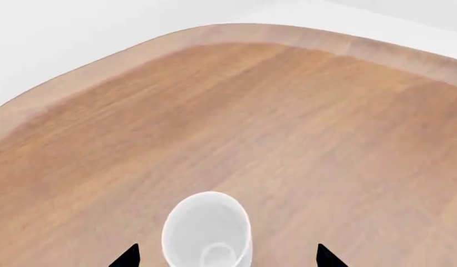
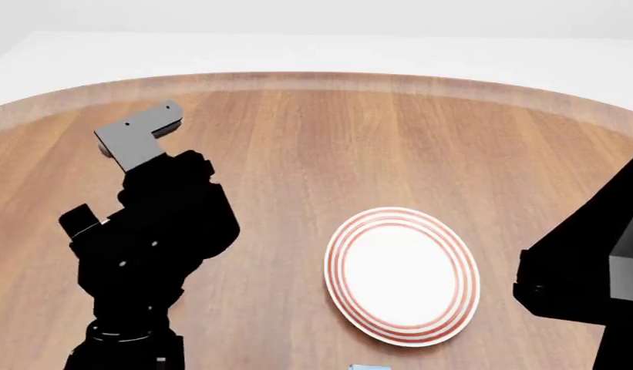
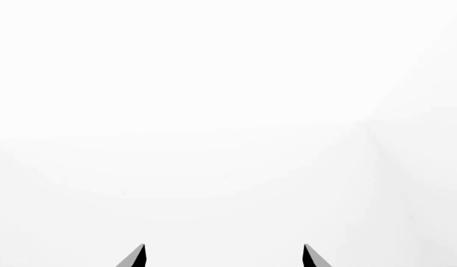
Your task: Pick up the white mug and put it on the plate, and put the chocolate pudding to the right of the plate.
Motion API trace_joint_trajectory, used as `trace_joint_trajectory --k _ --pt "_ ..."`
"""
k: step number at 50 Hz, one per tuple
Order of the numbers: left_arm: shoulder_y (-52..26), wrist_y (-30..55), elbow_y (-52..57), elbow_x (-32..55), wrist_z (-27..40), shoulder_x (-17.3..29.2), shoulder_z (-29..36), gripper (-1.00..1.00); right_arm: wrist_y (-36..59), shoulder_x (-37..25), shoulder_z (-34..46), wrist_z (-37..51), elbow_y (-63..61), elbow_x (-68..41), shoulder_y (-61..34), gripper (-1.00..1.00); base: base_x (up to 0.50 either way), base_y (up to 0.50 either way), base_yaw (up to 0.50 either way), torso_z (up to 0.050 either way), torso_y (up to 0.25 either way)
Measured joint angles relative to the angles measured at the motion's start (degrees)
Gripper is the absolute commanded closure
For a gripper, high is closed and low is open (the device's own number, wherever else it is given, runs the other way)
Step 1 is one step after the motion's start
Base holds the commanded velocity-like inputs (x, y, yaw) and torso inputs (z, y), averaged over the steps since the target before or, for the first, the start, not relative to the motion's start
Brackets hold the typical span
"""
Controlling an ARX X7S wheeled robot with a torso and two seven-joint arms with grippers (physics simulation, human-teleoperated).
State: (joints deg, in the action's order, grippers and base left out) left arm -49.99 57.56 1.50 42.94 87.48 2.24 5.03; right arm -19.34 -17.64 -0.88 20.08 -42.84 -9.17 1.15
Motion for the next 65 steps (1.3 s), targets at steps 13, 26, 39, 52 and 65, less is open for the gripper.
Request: trace_joint_trajectory --k 13,26,39,52,65 --pt "1.2 -4.9 -5.4 -0.4 0.1 0.5 1.2 -1.0 -0.2 -0.3 0.4 0.2 0.4 -0.1 0.0 -1.0 0.0 0.0 0.0 0.0 0.0" --pt "2.0 -7.9 -9.2 -0.8 -1.7 1.3 3.0 -1.0 -0.3 -0.5 0.8 0.4 0.6 -0.1 0.0 -1.0 0.0 0.0 0.0 0.0 0.0" --pt "3.6 -10.4 -12.6 -0.6 -3.8 2.0 4.0 -1.0 -0.6 -0.7 1.1 0.7 1.0 0.0 0.1 -1.0 0.0 0.0 0.0 0.0 0.0" --pt "5.1 -12.8 -15.6 -0.5 -5.3 2.5 4.5 -1.0 -1.0 -0.9 1.4 0.8 1.4 0.2 0.1 -1.0 0.0 0.0 0.0 0.0 0.0" --pt "5.8 -14.6 -17.3 0.2 -6.6 2.6 4.8 -1.0 -0.9 -1.1 1.9 1.1 1.4 0.3 0.2 -1.0 0.0 0.0 0.0 0.0 0.0"
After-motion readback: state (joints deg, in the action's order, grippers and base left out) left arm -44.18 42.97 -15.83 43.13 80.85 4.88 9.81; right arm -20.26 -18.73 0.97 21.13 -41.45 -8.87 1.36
